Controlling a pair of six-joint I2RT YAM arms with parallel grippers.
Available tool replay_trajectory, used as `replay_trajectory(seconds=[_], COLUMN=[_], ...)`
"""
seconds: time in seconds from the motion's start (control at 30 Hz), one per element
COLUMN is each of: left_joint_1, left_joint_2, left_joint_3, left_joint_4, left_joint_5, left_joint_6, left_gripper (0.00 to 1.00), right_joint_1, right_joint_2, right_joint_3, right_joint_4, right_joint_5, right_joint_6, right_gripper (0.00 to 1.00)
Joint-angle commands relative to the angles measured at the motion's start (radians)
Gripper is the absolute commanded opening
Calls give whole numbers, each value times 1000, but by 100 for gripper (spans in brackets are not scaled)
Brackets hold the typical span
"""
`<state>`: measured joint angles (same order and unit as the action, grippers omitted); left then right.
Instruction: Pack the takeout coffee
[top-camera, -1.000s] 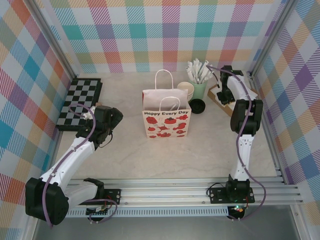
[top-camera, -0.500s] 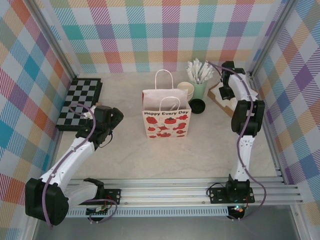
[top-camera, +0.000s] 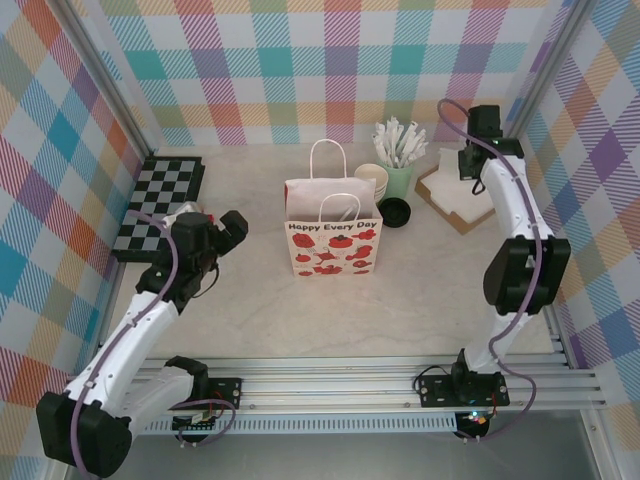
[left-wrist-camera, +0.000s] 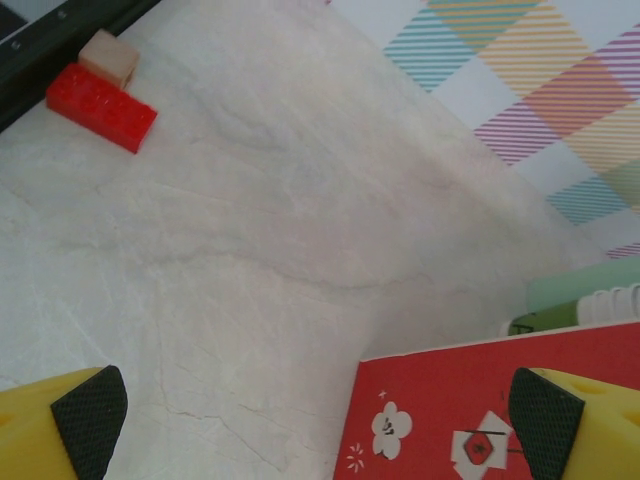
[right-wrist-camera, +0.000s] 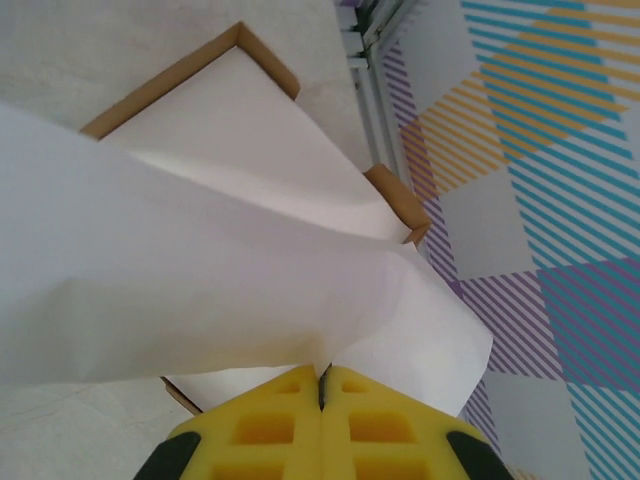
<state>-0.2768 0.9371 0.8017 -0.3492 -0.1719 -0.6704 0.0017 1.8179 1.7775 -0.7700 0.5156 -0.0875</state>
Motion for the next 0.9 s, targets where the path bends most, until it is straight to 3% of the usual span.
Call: replay_trajectory(seconds=[0.0, 0.27, 0.47, 0.7, 0.87], left_joint_1=[10, 10, 10, -16, -128], left_joint_2=[-39, -102, -129, -11, 80], left_joint_3=[57, 77, 115, 283, 426], left_joint_4=[-52, -42, 31, 91, 27], left_joint_5=[22, 170, 317, 599, 647], left_joint_6=[80, 202, 311, 458, 711], left_gripper=[100, 100, 100, 100, 100], right_joint_1=[-1, -1, 12, 121, 198], right_joint_2=[-91, -249, -406, -536, -533], right_joint_3=[-65, -169, -236, -186, -30], right_joint_4=[107, 124, 138, 61, -36], right_joint_5=[-10, -165, -360, -680, -839], right_joint_6=[81, 192, 247, 253, 240], right_gripper=[0, 0, 0, 0, 0])
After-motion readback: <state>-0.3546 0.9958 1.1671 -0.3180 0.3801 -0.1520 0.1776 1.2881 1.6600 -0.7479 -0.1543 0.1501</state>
